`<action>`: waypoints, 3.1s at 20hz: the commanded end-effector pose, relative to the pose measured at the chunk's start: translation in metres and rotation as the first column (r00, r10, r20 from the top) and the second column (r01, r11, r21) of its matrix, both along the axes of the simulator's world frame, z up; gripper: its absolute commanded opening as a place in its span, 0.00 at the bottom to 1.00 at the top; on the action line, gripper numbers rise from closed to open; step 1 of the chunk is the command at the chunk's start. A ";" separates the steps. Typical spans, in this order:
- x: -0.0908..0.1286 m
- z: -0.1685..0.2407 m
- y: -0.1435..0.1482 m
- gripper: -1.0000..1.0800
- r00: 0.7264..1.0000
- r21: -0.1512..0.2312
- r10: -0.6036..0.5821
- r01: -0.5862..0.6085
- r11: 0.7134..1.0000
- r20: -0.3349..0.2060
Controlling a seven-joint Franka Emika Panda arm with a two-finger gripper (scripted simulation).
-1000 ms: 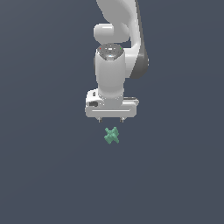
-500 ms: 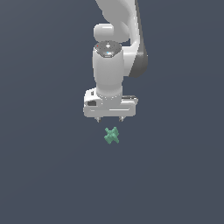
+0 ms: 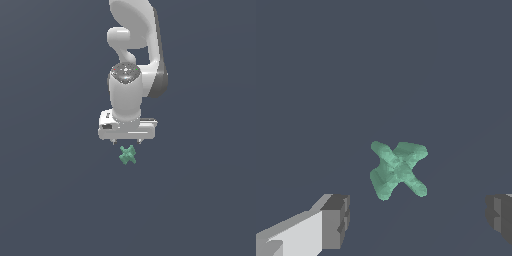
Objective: Pick up the object and move it to a goal position.
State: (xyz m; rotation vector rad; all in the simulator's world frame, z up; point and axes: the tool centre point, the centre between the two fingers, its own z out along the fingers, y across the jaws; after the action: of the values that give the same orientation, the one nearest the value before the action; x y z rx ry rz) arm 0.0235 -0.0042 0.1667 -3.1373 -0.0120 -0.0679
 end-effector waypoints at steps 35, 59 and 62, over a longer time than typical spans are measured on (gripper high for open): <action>-0.002 -0.095 0.005 0.00 0.999 -0.004 -0.022 0.022 1.000 -0.043; 0.056 -0.060 -0.004 0.00 0.999 -0.004 -0.023 0.023 1.000 -0.042; 0.070 -0.051 -0.006 0.00 0.999 -0.004 -0.023 0.023 1.000 -0.042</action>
State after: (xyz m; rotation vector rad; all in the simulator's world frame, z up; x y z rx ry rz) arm 0.0864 -0.0087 0.1113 -3.1417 0.0238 -0.0014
